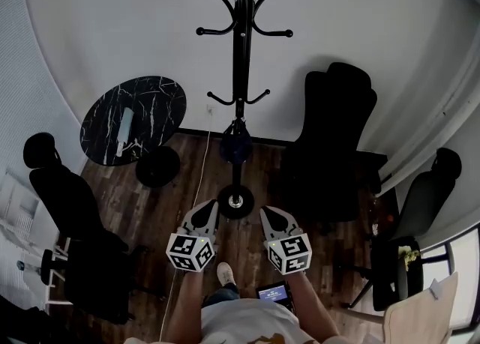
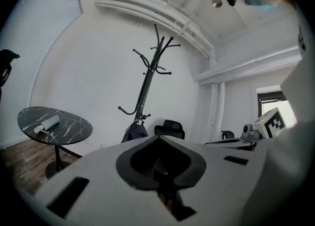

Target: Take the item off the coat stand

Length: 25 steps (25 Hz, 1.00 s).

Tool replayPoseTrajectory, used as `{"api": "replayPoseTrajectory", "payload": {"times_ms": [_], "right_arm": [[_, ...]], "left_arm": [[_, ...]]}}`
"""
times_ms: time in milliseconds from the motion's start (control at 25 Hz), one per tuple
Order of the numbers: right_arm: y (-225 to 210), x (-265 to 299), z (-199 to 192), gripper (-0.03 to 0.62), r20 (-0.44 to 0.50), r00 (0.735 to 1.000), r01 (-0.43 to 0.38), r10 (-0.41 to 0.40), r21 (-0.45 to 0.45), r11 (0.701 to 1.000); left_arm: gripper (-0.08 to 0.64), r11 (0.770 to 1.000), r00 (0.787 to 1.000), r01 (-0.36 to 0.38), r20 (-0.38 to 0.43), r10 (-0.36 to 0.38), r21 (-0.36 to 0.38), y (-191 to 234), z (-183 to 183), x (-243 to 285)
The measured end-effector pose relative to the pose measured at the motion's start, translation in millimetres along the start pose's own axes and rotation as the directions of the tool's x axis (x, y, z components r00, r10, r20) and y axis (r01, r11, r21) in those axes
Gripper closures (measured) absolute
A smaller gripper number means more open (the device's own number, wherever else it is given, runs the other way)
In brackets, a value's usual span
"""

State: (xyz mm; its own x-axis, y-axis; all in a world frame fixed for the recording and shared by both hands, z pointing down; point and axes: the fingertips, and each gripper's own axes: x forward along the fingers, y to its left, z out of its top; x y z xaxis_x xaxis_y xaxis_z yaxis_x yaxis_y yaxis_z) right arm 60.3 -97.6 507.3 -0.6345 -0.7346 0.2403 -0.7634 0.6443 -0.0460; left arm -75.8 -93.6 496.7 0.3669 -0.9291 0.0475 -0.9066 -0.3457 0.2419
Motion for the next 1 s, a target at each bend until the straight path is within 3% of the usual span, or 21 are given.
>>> {"api": "replayPoseTrajectory", "payload": {"times_ms": [440,760,1000], "right_arm": [[-48.2,89.6,17.1,0.581,-0.016,0.998,0.058,-0.057,0.054,0.997],[-64.0,136.8,7.3,0.581,-0.051,0.988,0.152,-0.148,0.072,0.986],[-60.1,143.9,8.4,0.581,-0.043,0.986,0.164,-0.161,0.092,0.982]], "left_arm": [[0.540,0.999,0.997,0.041,-0.065,-0.039,0.031,63.4,6.9,96.4],[0.540,0.996,0.991,0.085,-0.108,-0.083,0.019,104.4,-8.0,128.6],[0.540,0.995,0.990,0.098,-0.104,-0.097,0.003,115.1,-9.0,136.7]]}}
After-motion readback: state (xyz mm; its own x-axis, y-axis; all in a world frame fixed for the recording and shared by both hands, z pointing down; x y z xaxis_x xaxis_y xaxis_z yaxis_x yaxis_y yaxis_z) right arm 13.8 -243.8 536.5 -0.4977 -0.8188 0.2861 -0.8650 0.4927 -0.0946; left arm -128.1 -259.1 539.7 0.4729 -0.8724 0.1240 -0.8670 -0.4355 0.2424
